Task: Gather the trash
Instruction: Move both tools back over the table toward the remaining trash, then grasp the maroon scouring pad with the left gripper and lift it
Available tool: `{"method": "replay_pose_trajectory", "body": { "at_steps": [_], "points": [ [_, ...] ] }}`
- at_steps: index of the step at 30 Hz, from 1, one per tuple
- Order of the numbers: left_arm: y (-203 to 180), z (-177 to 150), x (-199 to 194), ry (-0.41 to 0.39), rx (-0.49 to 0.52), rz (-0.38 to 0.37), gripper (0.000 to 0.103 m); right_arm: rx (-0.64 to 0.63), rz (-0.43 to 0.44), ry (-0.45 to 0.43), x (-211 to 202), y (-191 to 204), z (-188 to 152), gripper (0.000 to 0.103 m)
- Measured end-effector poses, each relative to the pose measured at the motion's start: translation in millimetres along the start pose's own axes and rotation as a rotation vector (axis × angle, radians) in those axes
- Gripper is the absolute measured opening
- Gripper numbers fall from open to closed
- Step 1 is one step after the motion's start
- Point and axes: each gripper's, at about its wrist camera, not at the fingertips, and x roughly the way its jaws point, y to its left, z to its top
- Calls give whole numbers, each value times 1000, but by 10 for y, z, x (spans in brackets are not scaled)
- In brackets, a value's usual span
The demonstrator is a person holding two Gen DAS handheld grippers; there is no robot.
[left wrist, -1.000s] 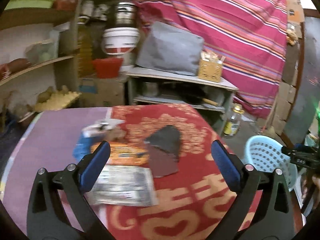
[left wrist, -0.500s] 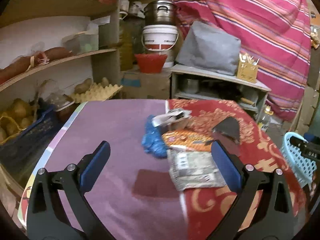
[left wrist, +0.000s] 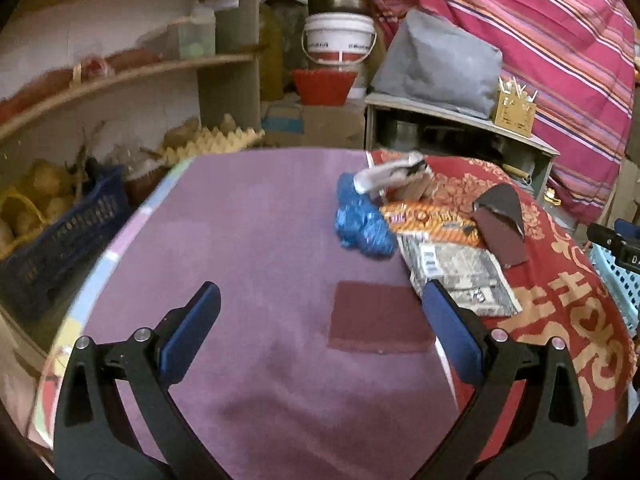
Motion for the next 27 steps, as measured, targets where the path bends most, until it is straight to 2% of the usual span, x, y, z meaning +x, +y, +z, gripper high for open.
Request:
{"method": "replay_pose_trajectory", "body": {
  "at_steps": [3, 7, 10, 14, 20, 25, 27],
  "points": [
    [27, -50, 112, 44, -21, -38, 98, -5, -7, 10, 37, 17, 1, 96],
    [-39, -122, 309, 140, -23, -73, 97, -13, -19, 22, 86, 30, 6, 96],
    [-108, -153, 372, 171, -25, -119, 97, -23, -27, 35, 141, 55, 6, 96],
    [-264, -182, 451, 205, 27, -131, 97, -35, -23, 49, 192, 107, -2, 96],
    [-452, -185, 560, 235, 124, -88, 97, -56, -22, 55, 233, 188, -8, 96],
    [-443, -183, 696, 300, 120, -102, 97, -65, -17, 68, 275, 242, -27, 96],
    [-392, -159, 680, 281, 86, -115, 96, -73, -15, 72, 286, 270, -33, 96]
  ]
}}
